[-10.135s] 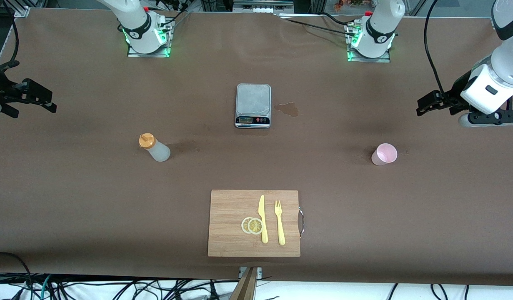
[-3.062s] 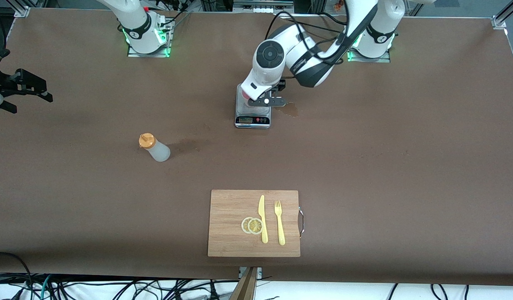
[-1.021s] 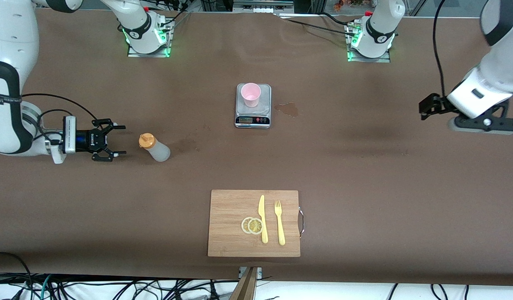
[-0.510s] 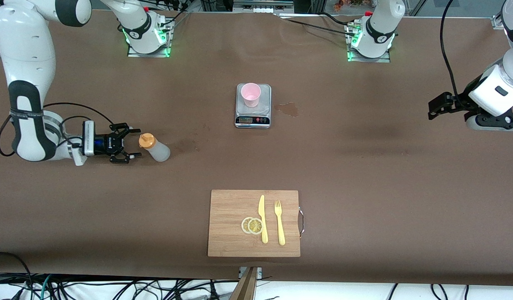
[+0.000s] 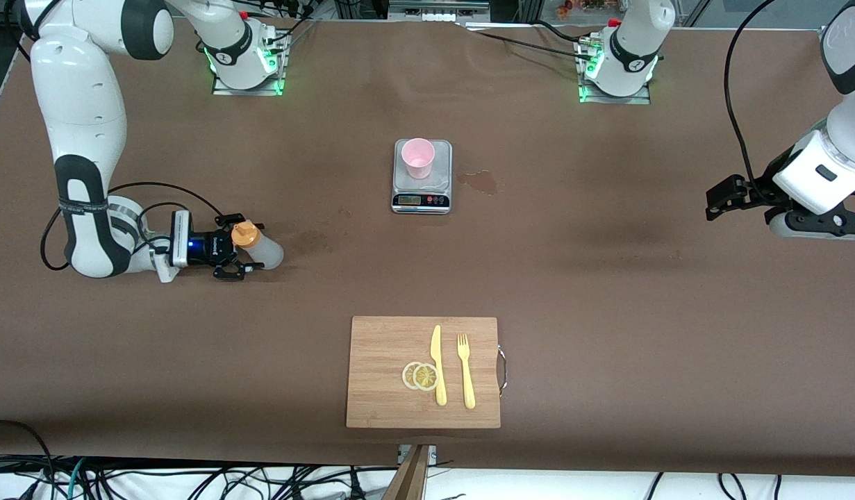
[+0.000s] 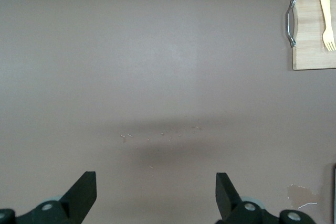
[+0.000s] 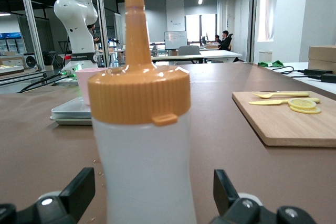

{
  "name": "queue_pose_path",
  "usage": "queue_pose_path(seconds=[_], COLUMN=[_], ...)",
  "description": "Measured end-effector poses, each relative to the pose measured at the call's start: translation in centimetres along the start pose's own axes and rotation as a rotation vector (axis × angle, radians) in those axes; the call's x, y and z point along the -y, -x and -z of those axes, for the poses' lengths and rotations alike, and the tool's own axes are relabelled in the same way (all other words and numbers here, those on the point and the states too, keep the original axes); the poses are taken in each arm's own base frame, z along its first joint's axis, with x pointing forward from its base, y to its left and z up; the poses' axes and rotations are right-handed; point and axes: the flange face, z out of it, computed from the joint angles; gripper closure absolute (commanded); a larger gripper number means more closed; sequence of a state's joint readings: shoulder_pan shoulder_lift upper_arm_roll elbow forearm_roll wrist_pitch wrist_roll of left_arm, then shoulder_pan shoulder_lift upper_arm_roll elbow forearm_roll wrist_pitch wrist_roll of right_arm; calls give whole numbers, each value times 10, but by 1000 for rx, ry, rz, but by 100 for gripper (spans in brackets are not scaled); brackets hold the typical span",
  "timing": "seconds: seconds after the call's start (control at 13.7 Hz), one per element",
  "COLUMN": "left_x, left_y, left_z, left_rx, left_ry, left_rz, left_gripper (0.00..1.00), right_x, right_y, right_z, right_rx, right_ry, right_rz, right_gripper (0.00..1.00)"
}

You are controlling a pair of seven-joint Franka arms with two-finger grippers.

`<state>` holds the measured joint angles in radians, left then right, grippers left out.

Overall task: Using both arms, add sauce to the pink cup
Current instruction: 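Close the right gripper around the white squeeze bottle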

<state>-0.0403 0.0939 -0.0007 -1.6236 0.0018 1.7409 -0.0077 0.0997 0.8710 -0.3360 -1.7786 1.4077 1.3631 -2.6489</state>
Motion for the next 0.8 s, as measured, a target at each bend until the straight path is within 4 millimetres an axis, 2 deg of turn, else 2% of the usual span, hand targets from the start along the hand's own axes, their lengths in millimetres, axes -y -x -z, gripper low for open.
queue_pose_path(seconds=[0.29,0.36,0.44,0.51,0.58,0.66,0.73,0.8], left_x=[5,5,5,6,6,6,5,4], left_y=[-1,1,2,5,7,8,8,9], left_z=[19,30,37,41,43,43,43,42], left_rx=[-26,-28,-26,-14,-5,4,10,12], left_ry=[-1,-1,-1,-1,-1,-1,-1,-1], left_rz=[9,9,9,10,11,11,9,7], left_gripper=[0,0,0,0,0,0,0,0], right_x=[-5,-5,-6,-6,-6,-6,-6,-7], right_y=[0,1,1,0,0,-1,-3,-4], right_z=[-8,-12,-15,-20,-24,-28,-32,-35], right_rx=[-27,-35,-40,-47,-54,-61,-69,-74], right_ry=[32,33,30,23,16,9,0,-7], right_rz=[40,42,43,44,45,46,48,51], right_gripper=[0,9,24,41,62,78,88,90])
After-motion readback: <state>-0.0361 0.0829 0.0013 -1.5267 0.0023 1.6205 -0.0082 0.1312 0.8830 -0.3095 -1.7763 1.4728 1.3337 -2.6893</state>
